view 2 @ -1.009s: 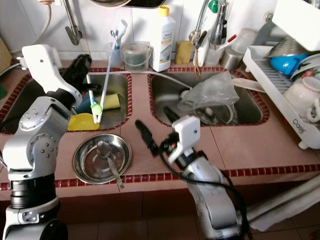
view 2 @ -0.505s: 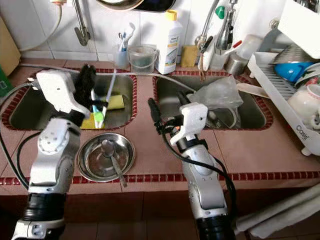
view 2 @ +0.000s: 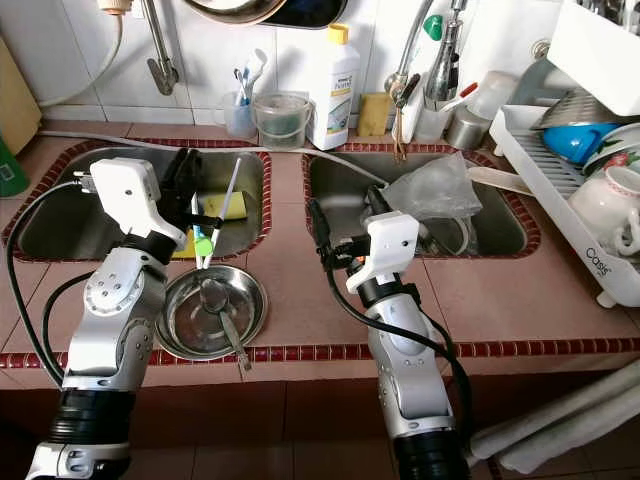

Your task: Kitchen organization

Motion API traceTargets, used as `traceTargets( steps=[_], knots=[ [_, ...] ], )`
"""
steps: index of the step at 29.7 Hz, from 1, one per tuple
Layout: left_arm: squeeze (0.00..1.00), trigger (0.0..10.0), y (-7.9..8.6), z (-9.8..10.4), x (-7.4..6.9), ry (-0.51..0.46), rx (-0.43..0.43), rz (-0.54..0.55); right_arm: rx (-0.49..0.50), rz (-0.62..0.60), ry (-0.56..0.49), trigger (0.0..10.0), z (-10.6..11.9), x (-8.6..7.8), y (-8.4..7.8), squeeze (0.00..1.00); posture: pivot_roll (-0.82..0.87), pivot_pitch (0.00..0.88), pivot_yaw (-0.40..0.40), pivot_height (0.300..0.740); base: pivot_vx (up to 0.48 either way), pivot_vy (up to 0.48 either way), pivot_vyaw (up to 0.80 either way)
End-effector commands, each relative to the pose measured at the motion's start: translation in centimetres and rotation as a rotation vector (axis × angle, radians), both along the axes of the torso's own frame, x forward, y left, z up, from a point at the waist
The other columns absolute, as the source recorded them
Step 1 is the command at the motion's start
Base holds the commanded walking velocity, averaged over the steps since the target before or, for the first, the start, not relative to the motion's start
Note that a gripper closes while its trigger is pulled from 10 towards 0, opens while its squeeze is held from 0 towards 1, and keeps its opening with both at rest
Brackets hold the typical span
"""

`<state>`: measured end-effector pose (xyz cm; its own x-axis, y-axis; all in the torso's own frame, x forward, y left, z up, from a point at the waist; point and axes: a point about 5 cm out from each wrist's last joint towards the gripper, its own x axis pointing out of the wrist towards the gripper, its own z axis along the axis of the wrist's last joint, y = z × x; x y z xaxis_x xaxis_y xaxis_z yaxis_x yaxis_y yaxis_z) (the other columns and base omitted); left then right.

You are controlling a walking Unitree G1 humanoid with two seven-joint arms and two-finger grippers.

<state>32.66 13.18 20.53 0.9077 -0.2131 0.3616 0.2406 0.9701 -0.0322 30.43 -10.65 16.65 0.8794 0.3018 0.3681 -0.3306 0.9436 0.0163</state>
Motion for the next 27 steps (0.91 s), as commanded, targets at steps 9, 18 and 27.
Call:
traceTargets(
  steps=[9,18,27],
  knots=[
    [0.0,10.0,-0.67,0.17,0.29,0.009,0.024,-0.05,0.005,-0.004,-0.017,10.0,0.17,0.06,-0.08,0.0,-0.02,0.004,-0.011,0.74,0.0,0.34,0.0],
    [0.0,10.0,-1.24,0.1,0.37,0.019,0.022,-0.074,0.0,-0.009,-0.014,10.0,-0.1,-0.18,-0.08,0.0,-0.02,0.007,-0.004,0.74,0.0,0.368,0.0],
    [0.0,10.0,-1.29,0.16,0.42,0.02,0.022,-0.079,0.0,-0.007,-0.015,10.0,-0.07,-0.11,-0.07,0.0,-0.02,0.006,-0.007,0.74,0.0,0.369,0.0]
  ],
)
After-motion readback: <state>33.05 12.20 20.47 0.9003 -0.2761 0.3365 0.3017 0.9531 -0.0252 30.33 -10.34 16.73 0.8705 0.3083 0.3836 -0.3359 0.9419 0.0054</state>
